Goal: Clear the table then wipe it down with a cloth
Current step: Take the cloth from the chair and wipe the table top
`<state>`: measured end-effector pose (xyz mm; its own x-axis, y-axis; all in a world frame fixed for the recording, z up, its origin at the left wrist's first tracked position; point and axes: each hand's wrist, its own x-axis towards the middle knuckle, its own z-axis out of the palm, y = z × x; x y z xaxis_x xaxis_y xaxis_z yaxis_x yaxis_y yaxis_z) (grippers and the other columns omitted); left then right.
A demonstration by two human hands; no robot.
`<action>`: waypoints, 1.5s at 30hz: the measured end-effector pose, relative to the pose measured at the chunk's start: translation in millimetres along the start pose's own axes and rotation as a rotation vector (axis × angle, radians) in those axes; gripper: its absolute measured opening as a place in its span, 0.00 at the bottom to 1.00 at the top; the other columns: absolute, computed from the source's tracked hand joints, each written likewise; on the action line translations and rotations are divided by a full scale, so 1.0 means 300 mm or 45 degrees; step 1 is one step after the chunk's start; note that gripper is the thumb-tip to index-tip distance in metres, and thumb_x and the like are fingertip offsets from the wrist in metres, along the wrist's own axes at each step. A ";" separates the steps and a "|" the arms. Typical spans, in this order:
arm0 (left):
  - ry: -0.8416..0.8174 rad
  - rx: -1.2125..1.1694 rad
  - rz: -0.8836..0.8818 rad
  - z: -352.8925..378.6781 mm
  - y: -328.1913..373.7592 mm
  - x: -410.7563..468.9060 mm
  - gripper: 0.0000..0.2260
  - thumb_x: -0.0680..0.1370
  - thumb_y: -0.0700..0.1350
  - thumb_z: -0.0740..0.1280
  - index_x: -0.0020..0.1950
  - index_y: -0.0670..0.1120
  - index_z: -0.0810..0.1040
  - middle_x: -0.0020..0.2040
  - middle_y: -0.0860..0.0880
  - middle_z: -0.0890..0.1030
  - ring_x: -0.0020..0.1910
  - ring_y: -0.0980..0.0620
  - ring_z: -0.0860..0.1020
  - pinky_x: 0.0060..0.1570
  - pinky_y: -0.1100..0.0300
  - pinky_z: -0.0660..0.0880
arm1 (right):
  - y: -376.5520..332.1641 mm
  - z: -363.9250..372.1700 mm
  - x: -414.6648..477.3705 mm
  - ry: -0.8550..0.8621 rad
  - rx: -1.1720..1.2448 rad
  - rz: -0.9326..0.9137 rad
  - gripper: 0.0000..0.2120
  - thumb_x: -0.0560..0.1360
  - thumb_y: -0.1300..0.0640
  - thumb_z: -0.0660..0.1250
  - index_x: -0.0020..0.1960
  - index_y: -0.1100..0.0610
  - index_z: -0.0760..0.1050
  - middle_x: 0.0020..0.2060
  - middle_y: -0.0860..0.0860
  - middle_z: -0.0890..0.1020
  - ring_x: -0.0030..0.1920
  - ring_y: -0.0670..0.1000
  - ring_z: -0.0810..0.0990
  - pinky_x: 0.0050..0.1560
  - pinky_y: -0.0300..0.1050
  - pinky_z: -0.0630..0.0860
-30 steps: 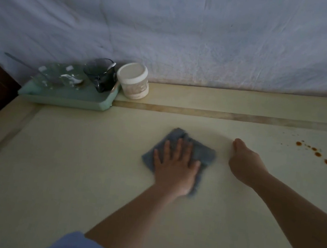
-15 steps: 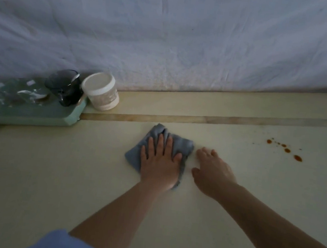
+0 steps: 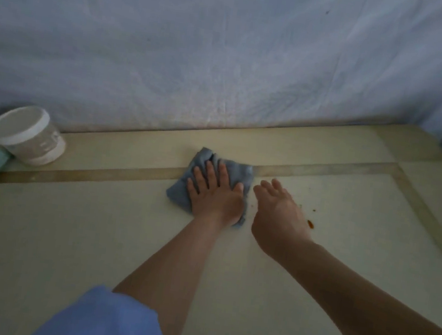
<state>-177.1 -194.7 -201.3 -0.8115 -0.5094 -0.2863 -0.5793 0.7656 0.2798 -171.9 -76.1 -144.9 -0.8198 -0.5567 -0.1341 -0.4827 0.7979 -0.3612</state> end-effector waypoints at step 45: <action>-0.131 0.155 0.108 0.164 0.483 -0.090 0.29 0.78 0.64 0.44 0.76 0.58 0.36 0.77 0.52 0.33 0.74 0.40 0.31 0.69 0.39 0.31 | 0.707 -0.216 -0.096 -0.087 0.212 0.211 0.35 0.72 0.53 0.70 0.74 0.55 0.58 0.73 0.51 0.65 0.72 0.52 0.65 0.66 0.40 0.62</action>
<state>-235.4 -50.8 -198.1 -0.8414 -0.4027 -0.3604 -0.4904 0.8492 0.1961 -270.7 124.2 -157.9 -0.8581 -0.4401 -0.2646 -0.2811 0.8337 -0.4752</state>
